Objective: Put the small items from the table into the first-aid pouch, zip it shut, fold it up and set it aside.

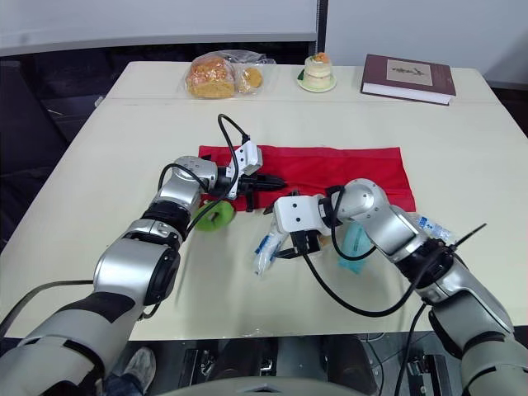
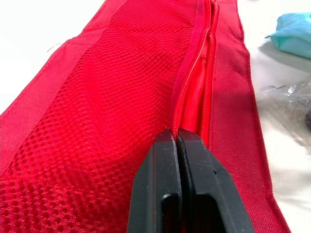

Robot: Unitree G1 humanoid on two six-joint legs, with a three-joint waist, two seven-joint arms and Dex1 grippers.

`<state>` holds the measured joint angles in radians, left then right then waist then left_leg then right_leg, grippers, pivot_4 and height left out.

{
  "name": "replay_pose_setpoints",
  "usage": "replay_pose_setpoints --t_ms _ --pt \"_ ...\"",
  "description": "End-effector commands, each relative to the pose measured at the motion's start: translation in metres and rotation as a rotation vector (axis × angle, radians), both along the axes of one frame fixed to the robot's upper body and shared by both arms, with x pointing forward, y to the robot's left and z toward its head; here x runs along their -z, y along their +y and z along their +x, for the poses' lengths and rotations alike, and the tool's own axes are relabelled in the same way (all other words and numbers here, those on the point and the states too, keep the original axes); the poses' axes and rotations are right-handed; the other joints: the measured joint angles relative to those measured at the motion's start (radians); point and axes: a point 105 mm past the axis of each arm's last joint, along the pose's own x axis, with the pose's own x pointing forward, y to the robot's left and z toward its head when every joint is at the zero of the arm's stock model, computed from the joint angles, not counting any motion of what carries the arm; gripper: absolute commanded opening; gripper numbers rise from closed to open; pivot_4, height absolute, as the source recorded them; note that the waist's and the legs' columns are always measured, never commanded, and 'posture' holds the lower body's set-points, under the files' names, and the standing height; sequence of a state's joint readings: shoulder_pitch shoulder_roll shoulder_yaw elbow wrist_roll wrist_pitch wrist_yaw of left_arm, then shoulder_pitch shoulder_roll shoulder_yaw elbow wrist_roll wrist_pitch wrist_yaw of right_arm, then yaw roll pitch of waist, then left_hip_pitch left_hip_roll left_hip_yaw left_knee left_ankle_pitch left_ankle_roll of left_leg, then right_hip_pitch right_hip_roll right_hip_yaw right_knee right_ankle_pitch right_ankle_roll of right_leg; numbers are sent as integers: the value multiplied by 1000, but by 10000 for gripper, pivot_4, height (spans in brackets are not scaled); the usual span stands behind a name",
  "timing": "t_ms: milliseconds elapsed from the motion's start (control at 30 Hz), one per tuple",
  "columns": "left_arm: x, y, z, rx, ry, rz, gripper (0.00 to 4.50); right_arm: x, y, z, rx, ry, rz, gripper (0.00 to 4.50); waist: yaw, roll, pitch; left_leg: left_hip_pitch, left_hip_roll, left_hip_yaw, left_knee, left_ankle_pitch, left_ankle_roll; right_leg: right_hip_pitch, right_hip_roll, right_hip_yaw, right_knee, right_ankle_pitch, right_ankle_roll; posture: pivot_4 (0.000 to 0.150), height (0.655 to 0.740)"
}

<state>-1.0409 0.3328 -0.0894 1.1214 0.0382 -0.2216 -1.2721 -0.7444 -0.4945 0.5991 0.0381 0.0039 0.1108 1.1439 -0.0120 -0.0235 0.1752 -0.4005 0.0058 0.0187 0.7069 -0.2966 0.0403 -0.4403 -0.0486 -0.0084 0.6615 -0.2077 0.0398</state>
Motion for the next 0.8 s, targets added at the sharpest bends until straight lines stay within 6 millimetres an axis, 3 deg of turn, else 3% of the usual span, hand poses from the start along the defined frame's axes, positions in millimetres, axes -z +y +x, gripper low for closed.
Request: replay_pose_setpoints --t_ms 33,167,333,367,700,800 --pt "-10 0 2 0 -41 -13 38 -6 9 -1 -52 -48 7 42599 -1 0 0 0 0 0 0 0 0 0 0 0 0 0 0 1500 7289" --pt "-10 1 2 -3 -42 -12 0 -4 8 -3 -57 -37 2 28616 -1 0 0 1 0 -2 0 0 0 0 1 -1 2 0 0 1500 7289" --pt "-9 -2 2 1 -40 -16 0 -6 3 -7 -37 2 24 2918 -1 0 0 1 0 -2 0 0 0 0 1 -1 2 0 0 1500 7289" --pt "-9 -3 2 2 -39 -17 0 -8 2 -7 -25 7 38 451 -1 0 0 1 0 -2 0 0 0 0 1 -1 2 0 0 1500 7289" --pt "-8 -5 1 11 -34 -15 0 -19 -11 -8 58 22 83 451 0 0 0 1 0 -2 0 0 0 0 0 -1 2 0 0 1500 7289" --pt "-7 -5 1 10 -33 -13 0 -20 -10 -7 39 25 49 8241 0 0 0 1 0 -2 0 0 0 0 1 -1 2 0 0 1500 7289"
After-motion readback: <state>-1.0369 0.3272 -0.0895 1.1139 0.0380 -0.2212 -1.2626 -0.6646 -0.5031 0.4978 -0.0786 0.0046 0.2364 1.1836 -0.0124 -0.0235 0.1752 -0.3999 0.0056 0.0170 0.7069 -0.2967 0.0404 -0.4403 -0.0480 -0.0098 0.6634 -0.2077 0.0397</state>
